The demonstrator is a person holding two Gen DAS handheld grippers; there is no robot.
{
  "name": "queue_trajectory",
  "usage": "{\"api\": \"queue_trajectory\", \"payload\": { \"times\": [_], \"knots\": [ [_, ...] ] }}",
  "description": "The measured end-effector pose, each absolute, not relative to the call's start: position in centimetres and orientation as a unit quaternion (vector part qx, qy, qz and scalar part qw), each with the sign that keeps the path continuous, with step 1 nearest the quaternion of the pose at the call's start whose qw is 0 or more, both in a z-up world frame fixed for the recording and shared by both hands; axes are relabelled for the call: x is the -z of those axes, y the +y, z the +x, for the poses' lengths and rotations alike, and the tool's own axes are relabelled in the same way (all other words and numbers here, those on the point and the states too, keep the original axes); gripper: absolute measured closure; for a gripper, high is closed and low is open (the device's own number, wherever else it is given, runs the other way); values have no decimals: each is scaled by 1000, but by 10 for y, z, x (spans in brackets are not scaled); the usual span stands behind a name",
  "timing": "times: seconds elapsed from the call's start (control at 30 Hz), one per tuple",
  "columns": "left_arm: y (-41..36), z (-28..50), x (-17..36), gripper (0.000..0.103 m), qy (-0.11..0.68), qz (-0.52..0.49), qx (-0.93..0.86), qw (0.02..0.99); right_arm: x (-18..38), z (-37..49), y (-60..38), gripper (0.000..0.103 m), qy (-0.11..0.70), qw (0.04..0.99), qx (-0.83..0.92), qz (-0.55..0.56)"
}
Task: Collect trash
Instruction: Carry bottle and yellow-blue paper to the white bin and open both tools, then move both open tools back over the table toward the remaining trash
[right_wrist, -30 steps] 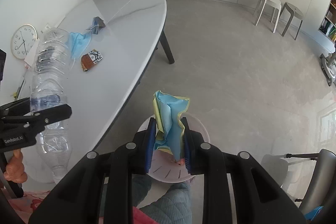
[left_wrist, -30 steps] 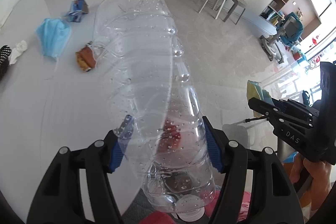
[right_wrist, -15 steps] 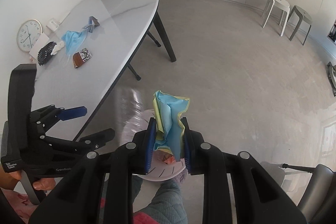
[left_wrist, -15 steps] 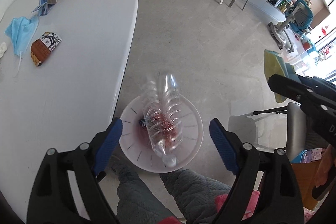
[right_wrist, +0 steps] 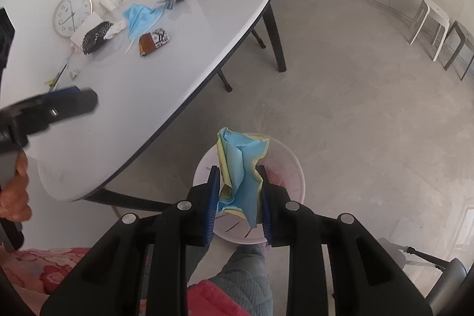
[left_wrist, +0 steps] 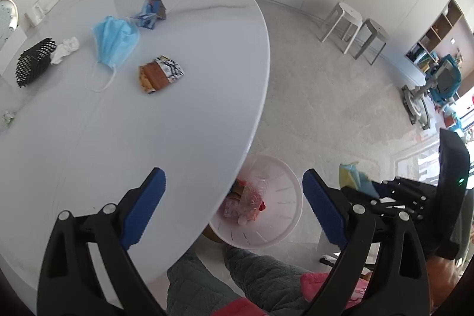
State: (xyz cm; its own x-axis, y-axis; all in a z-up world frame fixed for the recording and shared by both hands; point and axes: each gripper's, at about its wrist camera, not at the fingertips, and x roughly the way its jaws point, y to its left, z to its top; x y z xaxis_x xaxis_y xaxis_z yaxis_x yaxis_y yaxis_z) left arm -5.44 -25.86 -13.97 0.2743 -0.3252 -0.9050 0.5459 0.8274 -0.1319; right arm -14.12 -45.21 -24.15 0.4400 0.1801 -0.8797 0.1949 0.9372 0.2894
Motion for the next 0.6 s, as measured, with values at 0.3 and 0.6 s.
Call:
{"api": "queue_trajectory", "payload": {
  "times": [0.3, 0.6],
  "knots": [
    [-215, -36, 117, 13, 531, 65, 226, 814, 260, -134, -432, 23, 542, 822, 0, 176],
    [-205, -28, 102, 8, 509, 57, 206, 834, 216, -131, -450, 2, 505, 843, 36, 181]
  ]
}}
